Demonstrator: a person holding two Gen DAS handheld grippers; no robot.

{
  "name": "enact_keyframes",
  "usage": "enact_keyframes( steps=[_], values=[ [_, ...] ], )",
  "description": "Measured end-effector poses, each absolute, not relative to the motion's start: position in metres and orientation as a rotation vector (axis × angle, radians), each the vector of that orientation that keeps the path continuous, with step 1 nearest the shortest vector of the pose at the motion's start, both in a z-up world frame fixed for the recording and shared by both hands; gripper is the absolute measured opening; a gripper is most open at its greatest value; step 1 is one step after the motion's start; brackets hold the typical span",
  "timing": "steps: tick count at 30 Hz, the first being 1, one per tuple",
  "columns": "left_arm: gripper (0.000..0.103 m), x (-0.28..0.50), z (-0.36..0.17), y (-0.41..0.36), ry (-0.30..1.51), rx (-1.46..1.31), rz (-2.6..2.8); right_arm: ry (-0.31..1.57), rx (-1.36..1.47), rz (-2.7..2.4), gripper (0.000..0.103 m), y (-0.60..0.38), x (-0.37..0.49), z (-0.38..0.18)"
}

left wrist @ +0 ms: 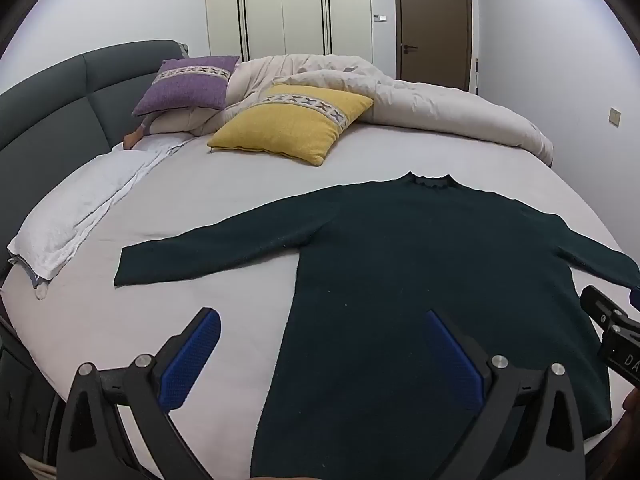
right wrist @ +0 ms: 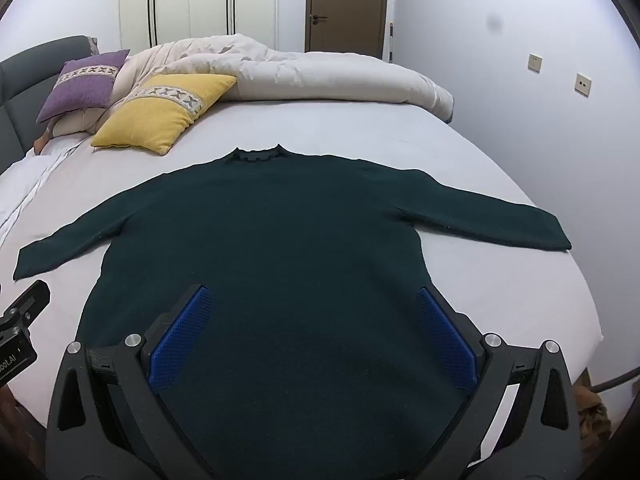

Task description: Fold small clothes

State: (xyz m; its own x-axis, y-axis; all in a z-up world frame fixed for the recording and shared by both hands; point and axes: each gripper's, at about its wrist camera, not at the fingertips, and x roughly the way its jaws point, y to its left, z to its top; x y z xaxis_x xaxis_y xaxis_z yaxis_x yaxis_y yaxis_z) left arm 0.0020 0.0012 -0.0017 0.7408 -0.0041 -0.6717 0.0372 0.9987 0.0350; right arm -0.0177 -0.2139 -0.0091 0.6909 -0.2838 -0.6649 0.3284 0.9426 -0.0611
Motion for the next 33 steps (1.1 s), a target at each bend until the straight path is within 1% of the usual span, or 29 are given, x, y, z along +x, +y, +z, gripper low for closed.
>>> enact_keyframes(
  steps=[33],
  values=[
    [0.103, 0.0, 0.0, 0.005, 0.719, 0.041, -0.025, 0.748, 0.085, -0.311, 0.103, -0.205, -0.024, -0.016]
  ],
)
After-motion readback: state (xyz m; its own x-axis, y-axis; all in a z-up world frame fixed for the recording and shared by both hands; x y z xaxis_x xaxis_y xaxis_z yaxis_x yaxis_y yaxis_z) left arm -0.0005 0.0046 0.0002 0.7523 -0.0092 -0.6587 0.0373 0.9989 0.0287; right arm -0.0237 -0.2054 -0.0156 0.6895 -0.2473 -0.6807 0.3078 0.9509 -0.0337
